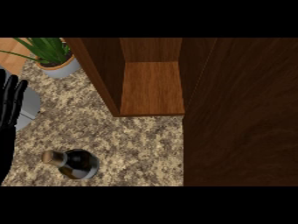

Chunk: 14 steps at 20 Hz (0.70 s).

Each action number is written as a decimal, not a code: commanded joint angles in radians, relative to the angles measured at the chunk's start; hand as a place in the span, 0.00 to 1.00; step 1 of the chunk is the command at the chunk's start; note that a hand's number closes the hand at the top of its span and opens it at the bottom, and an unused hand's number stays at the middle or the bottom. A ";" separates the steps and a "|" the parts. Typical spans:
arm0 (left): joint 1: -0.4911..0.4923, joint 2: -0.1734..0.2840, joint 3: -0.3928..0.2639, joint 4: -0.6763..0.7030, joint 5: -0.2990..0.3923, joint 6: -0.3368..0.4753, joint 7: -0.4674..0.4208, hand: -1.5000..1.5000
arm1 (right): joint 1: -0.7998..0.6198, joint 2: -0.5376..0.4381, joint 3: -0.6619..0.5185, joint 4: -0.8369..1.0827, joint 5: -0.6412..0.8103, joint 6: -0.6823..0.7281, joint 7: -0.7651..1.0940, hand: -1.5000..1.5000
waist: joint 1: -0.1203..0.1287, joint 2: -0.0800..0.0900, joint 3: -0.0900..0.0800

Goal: Pick up the wine, place it into the cabinet and close the cabinet

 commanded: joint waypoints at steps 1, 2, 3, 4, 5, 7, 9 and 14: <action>-0.012 -0.048 -0.044 0.022 -0.061 0.036 -0.020 0.00 | 0.044 0.013 0.042 -0.078 0.045 -0.005 0.032 0.00 | 0.019 0.029 -0.002; 0.114 -0.061 -0.038 -0.053 -0.053 0.032 -0.060 0.00 | 0.082 0.014 0.020 -0.121 0.002 0.007 0.028 0.00 | 0.023 0.027 -0.002; 0.197 -0.068 -0.049 -0.144 -0.055 0.037 -0.041 0.00 | 0.114 0.003 0.038 -0.146 0.014 0.023 0.032 0.00 | 0.027 0.025 -0.002; 0.246 -0.086 -0.054 -0.191 -0.069 0.063 -0.016 0.00 | 0.152 -0.005 -0.003 -0.169 -0.033 0.035 0.022 0.00 | 0.027 0.024 -0.002; 0.308 -0.099 -0.039 -0.209 -0.053 0.069 -0.027 0.00 | 0.185 0.007 0.033 -0.149 -0.005 0.047 -0.021 0.00 | 0.033 0.023 -0.002; 0.318 -0.145 -0.070 -0.112 0.103 0.130 -0.009 0.00 | 0.162 -0.024 0.115 -0.123 -0.074 0.138 0.037 0.00 | 0.051 0.024 -0.005; 0.355 -0.147 -0.146 -0.180 0.097 0.187 0.031 0.00 | 0.132 -0.033 0.122 -0.181 -0.110 0.137 0.127 0.00 | 0.041 0.025 -0.003; 0.476 -0.148 -0.359 -0.317 -0.031 0.307 0.056 0.00 | 0.153 -0.054 0.124 -0.357 -0.147 0.123 0.279 0.00 | 0.027 0.026 -0.002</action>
